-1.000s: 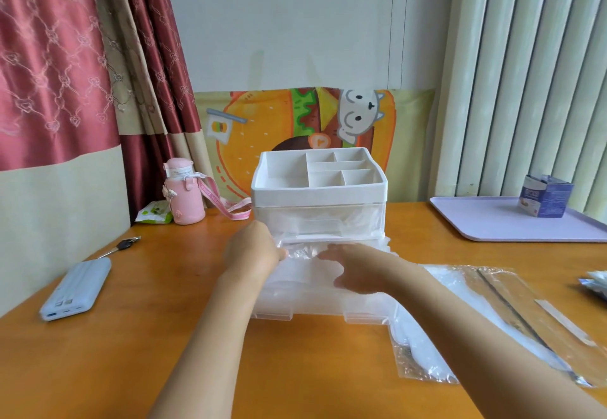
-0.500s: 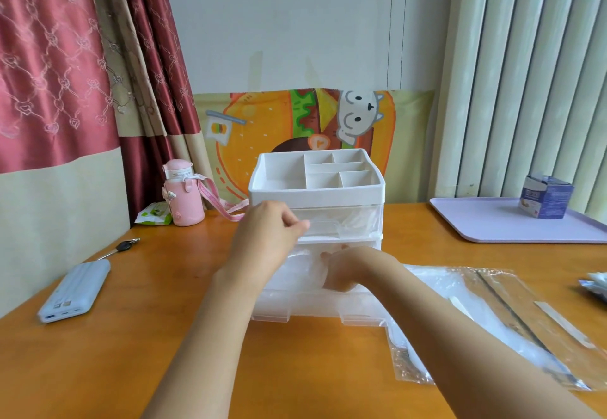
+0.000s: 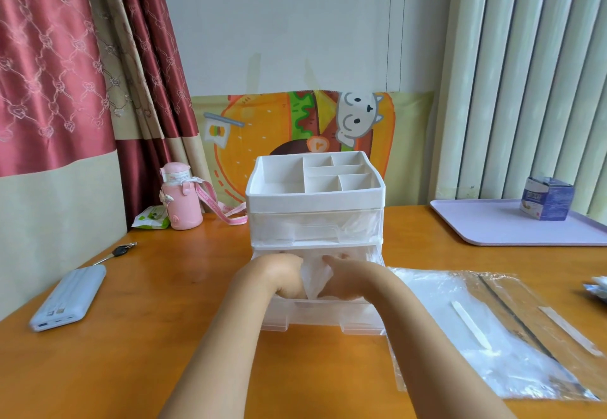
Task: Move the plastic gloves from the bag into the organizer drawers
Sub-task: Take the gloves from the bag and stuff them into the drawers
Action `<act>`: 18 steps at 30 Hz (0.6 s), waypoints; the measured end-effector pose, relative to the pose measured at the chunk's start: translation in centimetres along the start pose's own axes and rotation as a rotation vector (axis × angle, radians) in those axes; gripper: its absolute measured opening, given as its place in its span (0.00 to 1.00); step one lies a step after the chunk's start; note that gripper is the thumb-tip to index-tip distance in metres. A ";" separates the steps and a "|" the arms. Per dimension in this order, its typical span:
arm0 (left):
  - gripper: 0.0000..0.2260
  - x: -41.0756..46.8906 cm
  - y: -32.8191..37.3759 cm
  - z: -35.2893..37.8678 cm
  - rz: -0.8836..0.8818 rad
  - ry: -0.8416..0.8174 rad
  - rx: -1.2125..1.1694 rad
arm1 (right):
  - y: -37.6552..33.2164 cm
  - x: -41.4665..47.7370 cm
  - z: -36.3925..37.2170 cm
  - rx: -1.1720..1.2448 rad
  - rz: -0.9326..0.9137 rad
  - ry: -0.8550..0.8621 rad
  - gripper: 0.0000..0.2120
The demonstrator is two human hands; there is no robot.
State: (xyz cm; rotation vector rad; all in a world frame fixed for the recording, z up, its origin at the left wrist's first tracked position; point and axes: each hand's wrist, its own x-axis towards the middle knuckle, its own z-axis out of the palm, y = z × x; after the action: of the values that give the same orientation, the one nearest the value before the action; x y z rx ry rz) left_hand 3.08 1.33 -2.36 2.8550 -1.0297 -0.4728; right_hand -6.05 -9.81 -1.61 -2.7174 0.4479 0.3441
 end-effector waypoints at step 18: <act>0.18 0.6 -0.2 -0.2 0.105 -0.040 -0.031 | 0.4 -3.3 -1.5 0.306 0.068 0.177 0.19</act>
State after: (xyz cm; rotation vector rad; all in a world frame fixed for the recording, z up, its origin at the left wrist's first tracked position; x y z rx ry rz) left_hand 3.73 1.13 -2.36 2.7585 -1.1607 -0.5350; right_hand -8.92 -9.94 0.59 -2.4461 0.5905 0.0454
